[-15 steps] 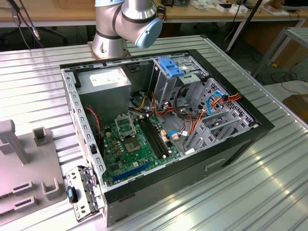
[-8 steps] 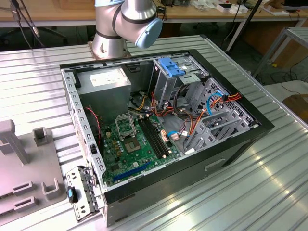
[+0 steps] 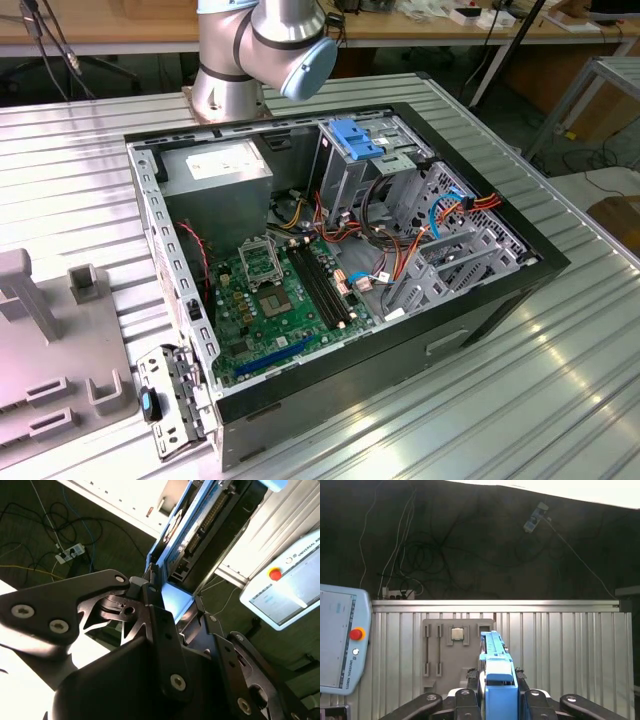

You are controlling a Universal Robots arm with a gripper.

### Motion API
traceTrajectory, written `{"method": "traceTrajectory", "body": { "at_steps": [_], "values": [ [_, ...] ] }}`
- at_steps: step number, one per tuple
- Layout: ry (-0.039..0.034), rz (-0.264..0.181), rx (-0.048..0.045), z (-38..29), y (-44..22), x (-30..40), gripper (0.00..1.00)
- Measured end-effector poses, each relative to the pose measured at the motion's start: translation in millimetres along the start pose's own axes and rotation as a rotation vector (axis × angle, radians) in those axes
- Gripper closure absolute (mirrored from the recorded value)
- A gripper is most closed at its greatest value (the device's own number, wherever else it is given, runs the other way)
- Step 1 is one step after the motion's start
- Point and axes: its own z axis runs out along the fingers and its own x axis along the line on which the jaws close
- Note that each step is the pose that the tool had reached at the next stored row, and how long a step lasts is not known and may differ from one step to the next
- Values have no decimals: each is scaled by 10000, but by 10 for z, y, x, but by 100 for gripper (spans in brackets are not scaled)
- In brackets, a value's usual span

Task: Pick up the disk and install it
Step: 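Pick up the disk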

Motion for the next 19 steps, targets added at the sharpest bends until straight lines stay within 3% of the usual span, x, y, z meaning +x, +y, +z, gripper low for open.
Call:
{"method": "traceTrajectory", "body": {
  "at_steps": [4,19],
  "values": [
    [-1,-1,22,62,-6,2,63],
    [1,-2,94,72,-87,1,63]
  ]
}}
